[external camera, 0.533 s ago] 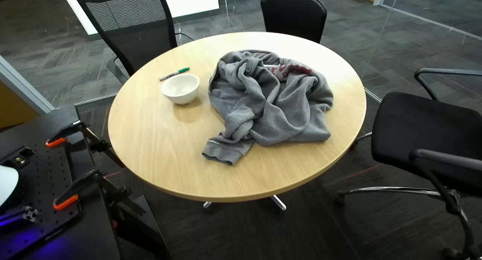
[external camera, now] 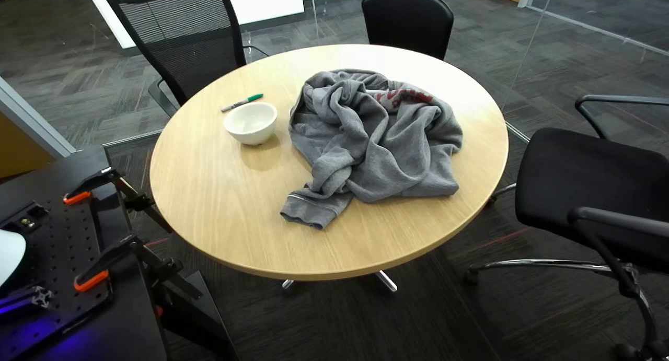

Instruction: Put the marker in the white bowl

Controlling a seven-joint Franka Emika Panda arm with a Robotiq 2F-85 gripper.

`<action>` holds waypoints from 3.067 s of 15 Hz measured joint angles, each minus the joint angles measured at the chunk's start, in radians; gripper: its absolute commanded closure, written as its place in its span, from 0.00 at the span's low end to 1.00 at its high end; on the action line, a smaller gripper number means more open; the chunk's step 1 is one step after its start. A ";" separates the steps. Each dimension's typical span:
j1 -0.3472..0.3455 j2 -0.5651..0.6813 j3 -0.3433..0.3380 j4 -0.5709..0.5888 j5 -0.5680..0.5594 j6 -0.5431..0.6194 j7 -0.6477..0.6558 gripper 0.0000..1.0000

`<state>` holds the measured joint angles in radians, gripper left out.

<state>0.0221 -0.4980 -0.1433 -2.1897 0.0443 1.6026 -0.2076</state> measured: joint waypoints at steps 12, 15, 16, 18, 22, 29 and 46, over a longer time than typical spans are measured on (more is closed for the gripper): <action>0.037 0.026 0.204 -0.217 0.068 0.418 0.211 0.00; 0.058 0.083 0.243 -0.245 0.082 0.524 0.264 0.00; 0.065 0.110 0.255 -0.248 0.084 0.562 0.286 0.00; 0.080 0.169 0.282 -0.249 0.086 0.635 0.322 0.00; 0.113 0.298 0.312 -0.231 0.103 0.752 0.365 0.00; 0.146 0.537 0.321 -0.121 0.111 0.854 0.412 0.00; 0.227 1.030 0.261 0.150 -0.006 0.892 0.560 0.00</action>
<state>0.2490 0.5319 0.1177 -2.0400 0.0384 2.4947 0.3525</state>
